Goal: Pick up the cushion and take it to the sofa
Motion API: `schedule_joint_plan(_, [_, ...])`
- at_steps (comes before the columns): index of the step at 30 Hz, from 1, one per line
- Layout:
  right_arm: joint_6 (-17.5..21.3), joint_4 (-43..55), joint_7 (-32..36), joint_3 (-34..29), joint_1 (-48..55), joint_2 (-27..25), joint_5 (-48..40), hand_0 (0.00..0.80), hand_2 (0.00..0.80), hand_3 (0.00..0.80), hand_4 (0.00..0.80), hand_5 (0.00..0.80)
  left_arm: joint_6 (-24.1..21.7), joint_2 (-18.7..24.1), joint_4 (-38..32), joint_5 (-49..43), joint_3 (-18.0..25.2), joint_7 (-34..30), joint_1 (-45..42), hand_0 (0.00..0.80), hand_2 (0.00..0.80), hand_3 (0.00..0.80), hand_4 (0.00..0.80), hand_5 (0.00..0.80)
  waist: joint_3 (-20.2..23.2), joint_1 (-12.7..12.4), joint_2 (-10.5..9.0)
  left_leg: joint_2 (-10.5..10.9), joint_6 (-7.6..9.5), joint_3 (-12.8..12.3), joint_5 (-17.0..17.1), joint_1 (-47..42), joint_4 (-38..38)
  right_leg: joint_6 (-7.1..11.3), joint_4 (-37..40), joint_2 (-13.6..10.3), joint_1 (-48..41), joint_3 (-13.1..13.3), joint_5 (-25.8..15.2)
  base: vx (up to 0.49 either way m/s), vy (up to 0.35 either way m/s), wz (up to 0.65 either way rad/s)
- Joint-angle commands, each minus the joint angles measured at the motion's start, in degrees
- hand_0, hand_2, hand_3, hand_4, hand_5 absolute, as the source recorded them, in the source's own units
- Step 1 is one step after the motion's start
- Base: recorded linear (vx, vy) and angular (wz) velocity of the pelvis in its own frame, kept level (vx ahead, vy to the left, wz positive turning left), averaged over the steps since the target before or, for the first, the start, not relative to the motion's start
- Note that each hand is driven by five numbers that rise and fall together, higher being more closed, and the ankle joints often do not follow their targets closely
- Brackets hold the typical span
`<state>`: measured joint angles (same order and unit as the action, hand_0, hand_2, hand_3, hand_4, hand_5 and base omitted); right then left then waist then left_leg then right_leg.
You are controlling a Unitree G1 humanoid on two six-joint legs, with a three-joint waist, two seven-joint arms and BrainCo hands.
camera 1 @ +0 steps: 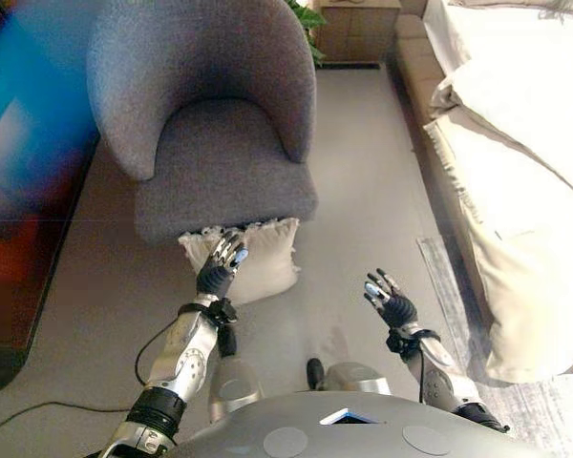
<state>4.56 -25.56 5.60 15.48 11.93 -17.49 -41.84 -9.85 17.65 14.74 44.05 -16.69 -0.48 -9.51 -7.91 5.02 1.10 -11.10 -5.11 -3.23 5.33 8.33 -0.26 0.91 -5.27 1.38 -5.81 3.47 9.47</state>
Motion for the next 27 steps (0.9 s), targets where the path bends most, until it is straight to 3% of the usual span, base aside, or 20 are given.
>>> schedule_joint_plan(1, [3.4,5.5,0.6,-0.7,-0.3,0.7,0.0,0.0,0.0,0.0,0.0,0.0,-3.7,1.3,-4.5,1.1,0.6,-2.4,-1.4,0.0,0.0,0.0,0.0,0.0,0.6,-1.3,-0.98,-1.2,-1.29,-1.5,7.5,3.6,-4.5,0.91,-1.9,-0.9,-0.4,-1.2,-1.5,0.31,0.168,-0.2])
schedule_joint_plan(4, [4.3,7.1,-1.2,-0.1,0.3,1.3,0.2,0.0,0.0,0.0,0.0,0.0,-2.6,1.9,-5.2,1.4,0.5,-3.3,-1.0,0.0,0.0,0.0,0.0,0.0,0.6,-1.5,-0.67,1.6,0.58,-4.4,5.5,3.8,-1.4,1.2,-4.7,-1.8,-0.7,-2.4,0.1,0.342,0.227,-0.04])
schedule_joint_plan(5, [4.1,7.4,-1.7,0.1,0.3,1.3,0.0,0.0,0.0,0.0,0.0,0.0,-2.3,2.2,-5.5,1.4,0.4,-3.2,-1.0,0.0,0.0,0.0,0.0,0.0,0.7,-1.6,-0.78,2.6,1.41,-4.2,4.1,3.9,-0.5,1.27,-5.6,-2.1,-0.5,-2.2,0.2,0.319,0.226,0.07])
schedule_joint_plan(6, [3.8,7.8,-2.5,0.4,0.2,1.6,0.0,0.0,0.0,0.0,0.0,0.0,-2.0,2.4,-6.3,1.1,0.5,-2.5,-1.3,0.0,0.0,0.0,0.0,0.0,0.8,-2.4,-1.07,4.0,1.63,-0.8,4.2,4.5,0.3,1.97,-7.5,-2.9,0.0,-1.7,-0.6,0.342,0.232,0.02])
schedule_joint_plan(9, [2.1,7.5,-1.8,0.0,-0.1,1.8,-2.8,0.0,0.0,0.0,0.0,0.0,-2.0,3.1,-5.9,0.5,1.7,-3.0,-0.5,0.0,0.0,0.0,0.0,0.0,1.4,-2.5,-2.2,7.4,4.22,-0.8,0.2,4.6,6.6,4.01,-11.2,-4.9,1.6,-0.3,-4.2,0.315,0.214,-0.29])
schedule_joint_plan(12, [3.1,4.8,-2.1,0.4,-2.1,3.3,-1.6,0.0,0.0,0.0,0.0,0.0,-1.5,3.9,-6.8,-1.8,1.1,-2.3,0.1,0.0,0.0,0.0,0.0,0.0,2.2,-3.5,-2.38,10.1,6.91,-1.1,-2.6,3.5,7.8,5.79,-20.0,-7.7,3.4,-1.9,-10.2,0.324,0.28,-0.27])
schedule_joint_plan(16, [3.9,5.7,-3.4,1.2,-2.1,4.6,-1.0,0.0,0.0,0.0,0.0,0.0,-1.0,4.9,-6.6,-2.3,0.6,-1.1,0.3,0.0,0.0,0.0,0.0,0.0,2.6,-4.0,-0.54,11.8,9.33,-2.8,-4.9,-0.5,6.6,5.17,-38.4,-9.7,9.0,-5.7,-16.2,0.27,0.33,-0.18])
schedule_joint_plan(18, [4.0,6.2,-3.9,1.6,-1.0,4.5,0.1,0.0,0.0,0.0,0.0,0.0,-0.8,4.9,-6.3,-1.2,1.5,-0.6,0.2,0.0,0.0,0.0,0.0,0.0,2.4,-3.7,0.14,12.3,9.71,-3.2,-5.5,-2.2,6.3,4.13,-40.9,-10.4,12.8,-6.4,-16.7,0.209,0.274,-0.02])
schedule_joint_plan(21, [4.3,5.7,-4.0,0.7,0.5,4.0,0.3,0.0,0.0,0.0,0.0,0.0,-0.7,5.0,-4.6,0.6,2.8,-1.4,0.5,0.0,0.0,0.0,0.0,0.0,1.8,-1.8,-0.59,13.7,9.47,-3.1,-6.5,-4.7,6.4,3.51,-31.6,-10.4,16.3,-6.3,-15.9,0.206,0.076,-0.03])
schedule_joint_plan(23, [4.6,6.1,-4.0,-0.1,1.9,3.8,-0.1,0.0,0.0,0.0,0.0,0.0,-0.5,5.2,-4.3,1.0,3.1,-1.7,0.4,0.0,0.0,0.0,0.0,0.0,1.5,-0.4,-1.97,14.2,9.17,-3.0,-8.0,-5.8,7.1,4.24,-19.5,-11.4,17.2,-5.2,-18.0,0.211,-0.115,0.19])
schedule_joint_plan(25, [4.7,6.5,-3.5,-0.5,2.6,3.4,-1.6,0.0,0.0,0.0,0.0,0.0,-1.6,5.2,-3.5,0.1,2.5,-1.9,-0.2,0.0,0.0,0.0,0.0,0.0,1.2,1.0,-4.26,14.5,8.08,-2.5,-10.2,-7.3,8.2,6.68,-6.7,-12.5,17.0,-2.9,-20.8,0.232,-0.205,0.45])
schedule_joint_plan(27, [4.2,6.1,-3.3,-0.6,1.7,3.1,-2.9,0.0,0.0,0.0,0.0,0.0,-2.5,5.2,-3.6,-0.5,1.9,-2.1,-0.8,0.0,0.0,0.0,0.0,0.0,0.9,1.3,-5.65,14.5,7.41,-2.0,-12.2,-8.4,8.9,8.54,-0.5,-13.5,17.3,-1.4,-24.6,0.215,-0.158,0.58])
